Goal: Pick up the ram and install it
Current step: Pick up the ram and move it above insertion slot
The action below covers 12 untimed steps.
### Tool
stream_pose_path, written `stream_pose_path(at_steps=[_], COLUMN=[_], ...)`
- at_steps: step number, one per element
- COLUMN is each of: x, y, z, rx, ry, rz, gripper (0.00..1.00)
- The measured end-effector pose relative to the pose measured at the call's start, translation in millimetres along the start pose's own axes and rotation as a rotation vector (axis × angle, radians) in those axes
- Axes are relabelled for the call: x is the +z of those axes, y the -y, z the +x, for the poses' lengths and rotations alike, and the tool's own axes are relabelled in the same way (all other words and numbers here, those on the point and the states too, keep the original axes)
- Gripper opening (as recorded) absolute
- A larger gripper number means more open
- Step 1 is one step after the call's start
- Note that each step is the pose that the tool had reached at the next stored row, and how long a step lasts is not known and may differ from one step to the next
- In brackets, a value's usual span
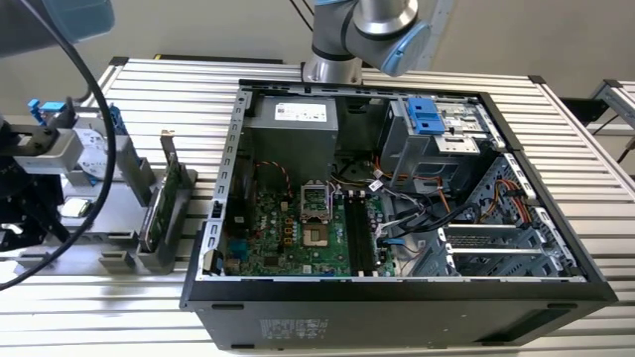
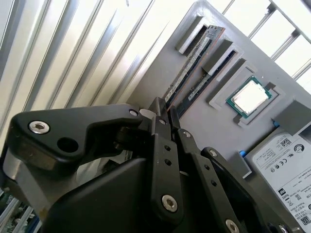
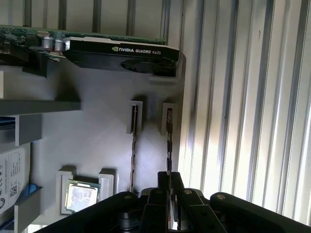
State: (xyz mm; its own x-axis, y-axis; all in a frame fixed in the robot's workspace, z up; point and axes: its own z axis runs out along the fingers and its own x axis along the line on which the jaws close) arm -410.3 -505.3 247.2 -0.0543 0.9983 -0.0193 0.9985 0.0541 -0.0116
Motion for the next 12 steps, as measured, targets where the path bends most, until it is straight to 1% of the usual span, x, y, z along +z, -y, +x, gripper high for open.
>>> stream_pose_path(at_steps=[12], x=[-10.8], y=[0.1], z=[-0.2], rx=[0.001], ry=[-0.0001], rz=[0.0000], gripper=[0.00])
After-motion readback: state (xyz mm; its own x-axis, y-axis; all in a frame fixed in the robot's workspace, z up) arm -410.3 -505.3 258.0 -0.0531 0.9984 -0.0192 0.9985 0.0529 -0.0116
